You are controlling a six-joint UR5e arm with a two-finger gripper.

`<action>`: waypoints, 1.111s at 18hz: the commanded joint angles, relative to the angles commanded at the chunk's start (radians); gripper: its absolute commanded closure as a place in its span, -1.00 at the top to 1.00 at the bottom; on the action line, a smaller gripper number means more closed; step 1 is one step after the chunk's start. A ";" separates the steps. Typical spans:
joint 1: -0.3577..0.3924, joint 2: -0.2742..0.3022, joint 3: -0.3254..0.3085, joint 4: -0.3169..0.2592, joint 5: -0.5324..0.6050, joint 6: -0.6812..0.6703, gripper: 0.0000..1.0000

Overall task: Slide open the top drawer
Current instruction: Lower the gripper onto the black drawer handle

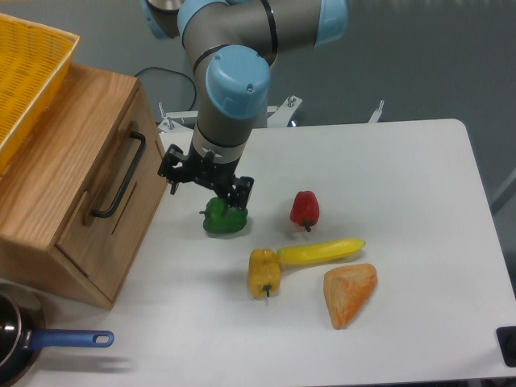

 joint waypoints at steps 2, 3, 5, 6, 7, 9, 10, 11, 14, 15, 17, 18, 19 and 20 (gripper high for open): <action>-0.026 0.006 0.000 0.000 -0.002 -0.020 1.00; -0.029 0.008 0.000 0.000 -0.002 -0.026 1.00; -0.046 0.006 -0.002 0.000 -0.002 -0.032 1.00; -0.054 0.006 -0.003 0.000 -0.006 -0.032 1.00; -0.057 0.006 -0.003 0.000 -0.015 -0.032 1.00; -0.060 0.008 -0.003 -0.002 -0.026 -0.032 1.00; -0.069 0.008 -0.003 -0.002 -0.026 -0.032 1.00; -0.077 0.008 -0.003 -0.002 -0.026 -0.034 1.00; -0.080 0.011 -0.002 -0.002 -0.029 -0.037 1.00; -0.080 0.012 -0.002 -0.002 -0.031 -0.038 1.00; -0.080 0.014 -0.002 -0.002 -0.031 -0.038 1.00; -0.080 0.014 -0.002 -0.002 -0.031 -0.038 1.00; -0.081 0.014 -0.002 -0.002 -0.031 -0.038 1.00; -0.083 0.014 -0.002 -0.003 -0.031 -0.040 1.00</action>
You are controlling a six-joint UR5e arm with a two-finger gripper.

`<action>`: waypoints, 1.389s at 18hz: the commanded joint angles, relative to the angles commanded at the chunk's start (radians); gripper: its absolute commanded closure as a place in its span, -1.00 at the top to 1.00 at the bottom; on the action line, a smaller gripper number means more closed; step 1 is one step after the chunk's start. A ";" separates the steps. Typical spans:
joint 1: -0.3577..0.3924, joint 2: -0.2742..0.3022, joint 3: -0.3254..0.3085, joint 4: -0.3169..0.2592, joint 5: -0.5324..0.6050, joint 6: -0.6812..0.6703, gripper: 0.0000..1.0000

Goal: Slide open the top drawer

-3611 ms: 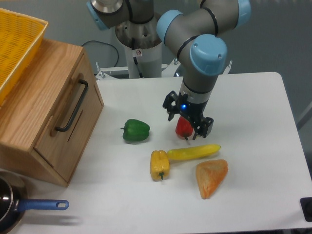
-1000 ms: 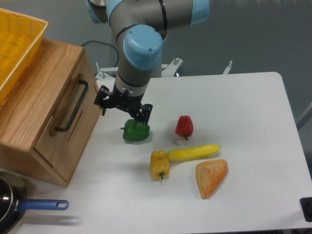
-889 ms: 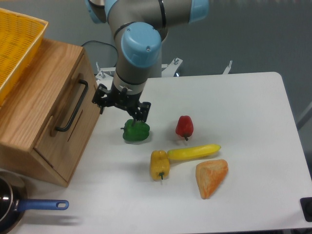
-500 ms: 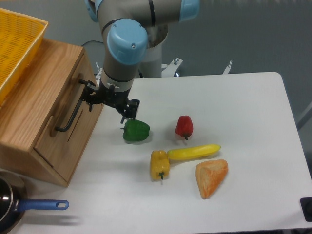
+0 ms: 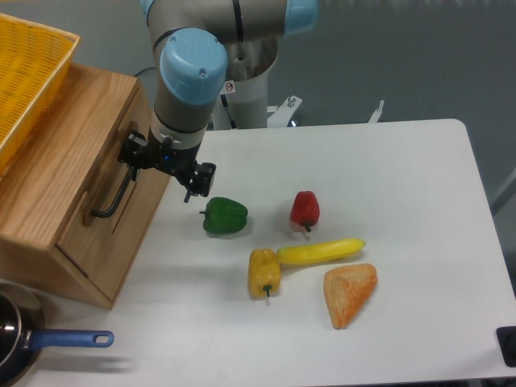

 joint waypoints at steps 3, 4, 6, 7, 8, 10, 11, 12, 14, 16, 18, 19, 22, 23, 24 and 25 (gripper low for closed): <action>-0.014 0.002 0.002 -0.005 0.000 -0.014 1.00; -0.014 0.002 0.002 -0.005 0.000 -0.018 1.00; -0.026 0.000 0.003 -0.006 0.000 -0.021 1.00; -0.028 0.000 0.003 -0.008 -0.002 -0.023 1.00; -0.028 0.000 0.003 -0.012 0.000 -0.029 1.00; -0.032 0.000 0.003 -0.012 0.000 -0.035 1.00; -0.032 0.000 0.003 -0.012 0.000 -0.035 1.00; -0.034 0.000 0.002 -0.014 0.000 -0.037 1.00; -0.034 0.000 0.002 -0.014 0.000 -0.037 1.00; -0.035 0.002 0.002 -0.014 0.000 -0.037 1.00; -0.037 0.000 0.002 -0.014 0.000 -0.037 1.00; -0.037 -0.002 0.002 -0.014 0.000 -0.037 1.00; -0.038 -0.002 0.002 -0.012 0.002 -0.037 1.00; -0.038 -0.002 0.002 -0.012 0.002 -0.037 1.00; -0.040 -0.002 0.002 -0.012 0.003 -0.037 1.00; -0.040 -0.003 0.002 -0.012 0.003 -0.037 1.00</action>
